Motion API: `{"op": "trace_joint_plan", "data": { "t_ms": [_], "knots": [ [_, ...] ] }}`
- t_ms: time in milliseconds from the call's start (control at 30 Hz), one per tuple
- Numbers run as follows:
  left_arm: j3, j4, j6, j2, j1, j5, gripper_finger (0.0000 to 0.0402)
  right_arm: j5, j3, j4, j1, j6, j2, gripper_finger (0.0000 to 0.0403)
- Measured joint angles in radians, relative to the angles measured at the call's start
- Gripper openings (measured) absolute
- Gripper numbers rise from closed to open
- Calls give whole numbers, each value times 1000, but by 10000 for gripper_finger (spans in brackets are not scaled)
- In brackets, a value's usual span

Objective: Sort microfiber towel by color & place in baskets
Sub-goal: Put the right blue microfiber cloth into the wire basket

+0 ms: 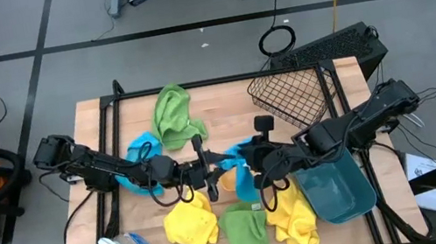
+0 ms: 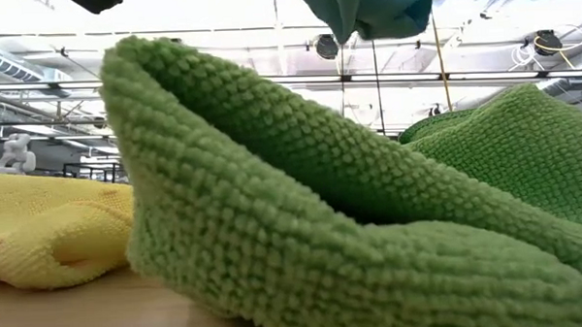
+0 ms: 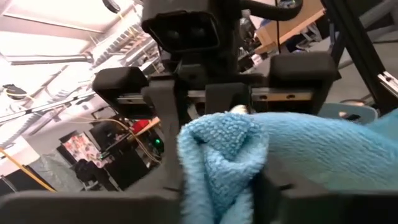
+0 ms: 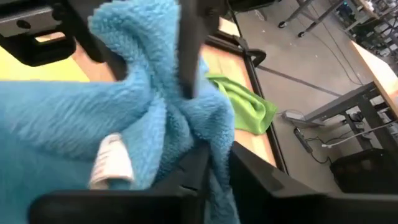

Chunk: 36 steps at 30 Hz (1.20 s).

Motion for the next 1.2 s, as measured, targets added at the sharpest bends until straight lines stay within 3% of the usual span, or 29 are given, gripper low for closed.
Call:
{"op": "trace_joint_plan", "data": {
  "t_ms": [100,333,533,833,1033,1200],
  "knots": [
    [0,-9,-3,0,0,-1,20,21,0,-48,1,39,-1,106],
    [0,-37,-4,0,0,-127,43,145,0,-257,39,231,-11,192],
    [0,-50,-11,0,16,-298,37,170,0,-231,128,329,-53,214],
    [0,-69,-65,0,37,-301,34,250,2,22,243,205,5,223],
    [0,-67,-90,-1,35,-285,34,369,1,80,213,116,122,277],
    [0,-66,-115,-1,35,-275,33,370,0,60,157,108,183,314]
  ]
}}
